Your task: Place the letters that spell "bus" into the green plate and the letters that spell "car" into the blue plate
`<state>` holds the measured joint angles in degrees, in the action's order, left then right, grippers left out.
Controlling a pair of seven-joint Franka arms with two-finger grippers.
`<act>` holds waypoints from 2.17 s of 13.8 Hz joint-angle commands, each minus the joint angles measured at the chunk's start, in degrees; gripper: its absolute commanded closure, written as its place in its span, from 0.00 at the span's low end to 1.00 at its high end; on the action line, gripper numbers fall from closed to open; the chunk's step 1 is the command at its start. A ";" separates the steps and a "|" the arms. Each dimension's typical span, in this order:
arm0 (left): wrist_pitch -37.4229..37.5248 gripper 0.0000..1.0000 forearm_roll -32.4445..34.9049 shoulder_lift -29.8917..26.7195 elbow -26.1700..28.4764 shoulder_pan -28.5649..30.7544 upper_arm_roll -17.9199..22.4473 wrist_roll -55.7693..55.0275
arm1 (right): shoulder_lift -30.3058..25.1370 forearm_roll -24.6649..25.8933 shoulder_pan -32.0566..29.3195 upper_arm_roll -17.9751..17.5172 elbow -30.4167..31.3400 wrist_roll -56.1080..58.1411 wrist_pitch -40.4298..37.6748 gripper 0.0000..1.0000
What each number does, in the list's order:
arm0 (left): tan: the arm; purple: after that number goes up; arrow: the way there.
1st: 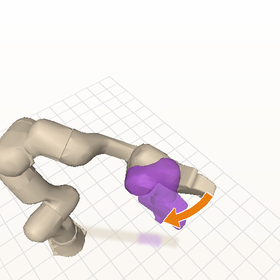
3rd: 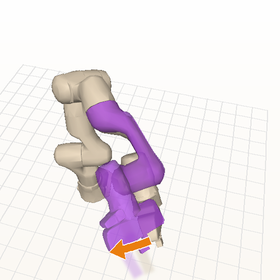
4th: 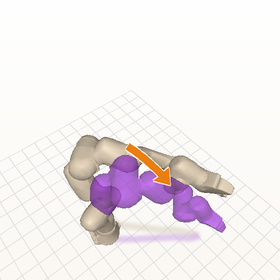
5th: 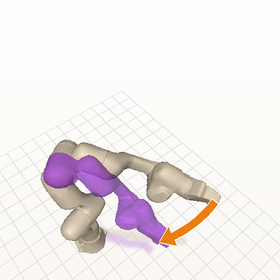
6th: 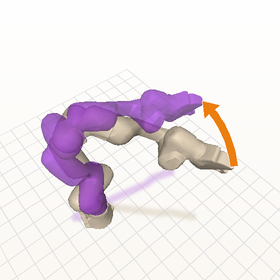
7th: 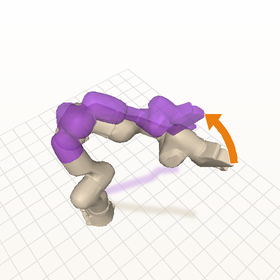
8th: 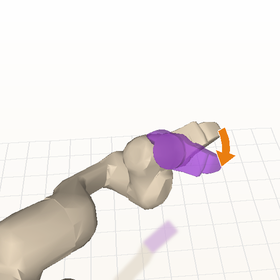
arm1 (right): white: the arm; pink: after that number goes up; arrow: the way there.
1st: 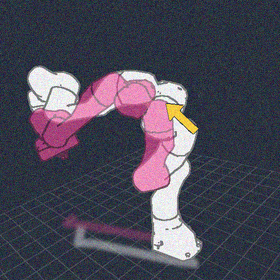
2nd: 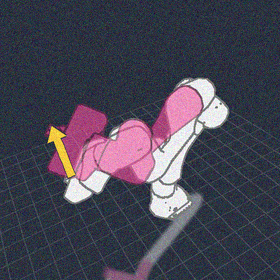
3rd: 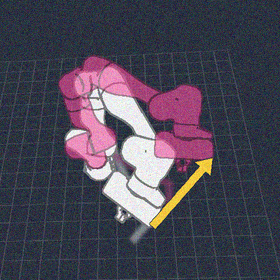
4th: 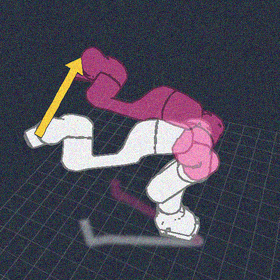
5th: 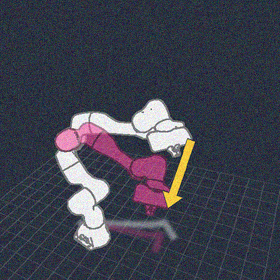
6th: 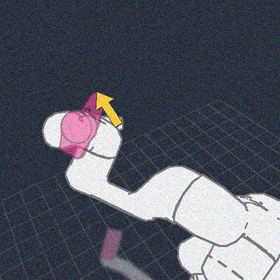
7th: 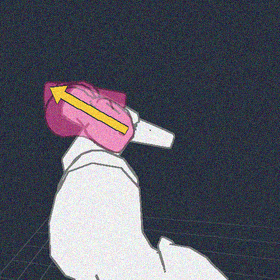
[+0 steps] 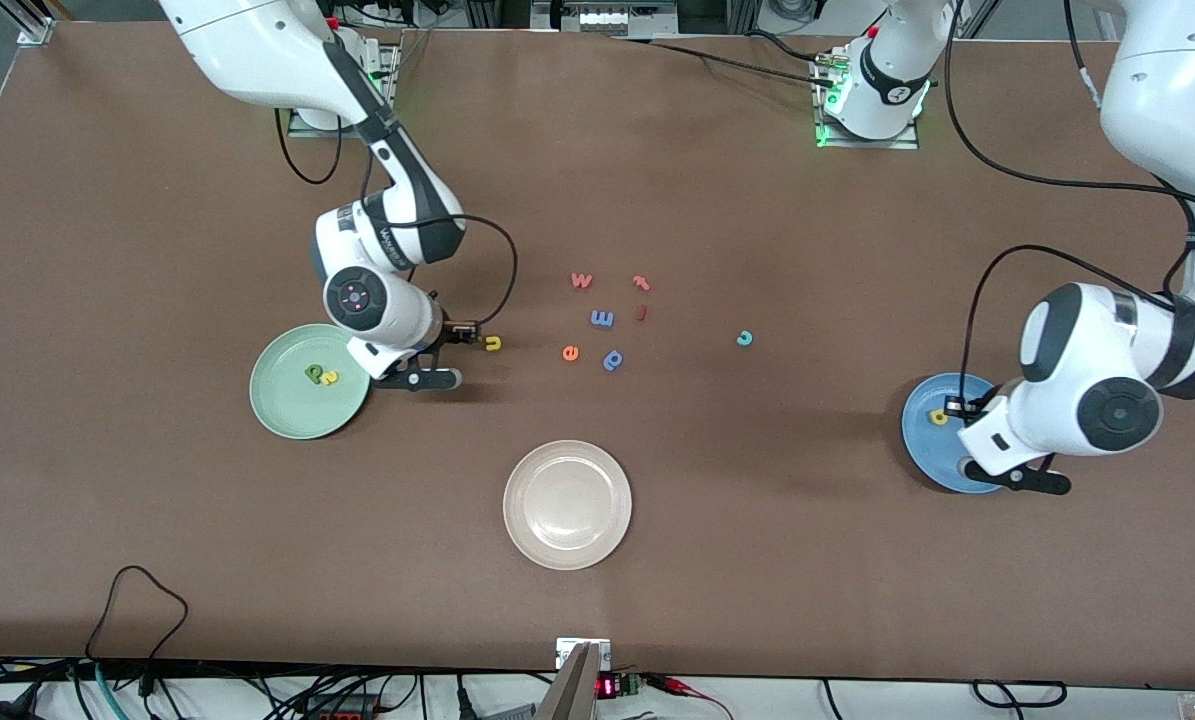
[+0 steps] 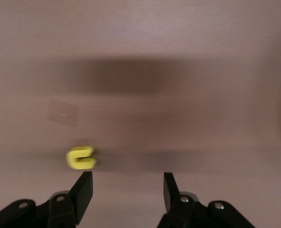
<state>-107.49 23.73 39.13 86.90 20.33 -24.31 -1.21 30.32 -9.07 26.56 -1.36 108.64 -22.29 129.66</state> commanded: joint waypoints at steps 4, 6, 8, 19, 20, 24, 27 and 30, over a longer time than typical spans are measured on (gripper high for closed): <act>-5.35 0.97 1.14 3.93 1.16 2.25 -0.92 3.48 | 3.86 -1.04 3.93 0.48 -4.04 -7.93 1.91 0.32; -6.93 0.97 1.14 4.28 1.34 2.61 -0.83 4.89 | 4.74 -0.95 4.64 0.48 -4.75 -8.38 2.09 0.32; -8.61 0.22 1.05 5.77 1.34 2.97 -0.83 4.55 | 5.27 -0.95 4.55 0.57 -5.27 -9.08 2.09 0.35; 0.69 0.00 0.61 4.02 1.34 3.40 -15.57 -3.59 | 7.73 -0.60 4.99 0.66 -6.15 -9.26 3.50 0.43; 1.84 0.00 0.61 4.02 1.51 3.32 -18.21 -7.72 | 7.73 -0.60 4.99 0.57 -6.15 -9.26 3.50 0.44; 1.15 0.00 0.79 3.85 6.85 -0.80 -23.06 -23.82 | 7.73 -0.60 4.99 0.66 -6.33 -9.26 3.50 0.63; -4.35 0.00 1.67 1.83 14.66 -2.14 -25.70 -27.44 | 7.82 -0.33 4.99 0.66 -6.33 -9.17 3.41 0.74; -18.51 0.09 1.84 1.12 24.79 -1.61 -25.09 -28.15 | 7.73 -0.25 4.99 0.66 -6.33 -9.17 3.41 0.82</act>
<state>-118.79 24.14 43.03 103.72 16.34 -49.57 -28.80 37.09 -9.12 30.80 -1.14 103.31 -30.97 132.90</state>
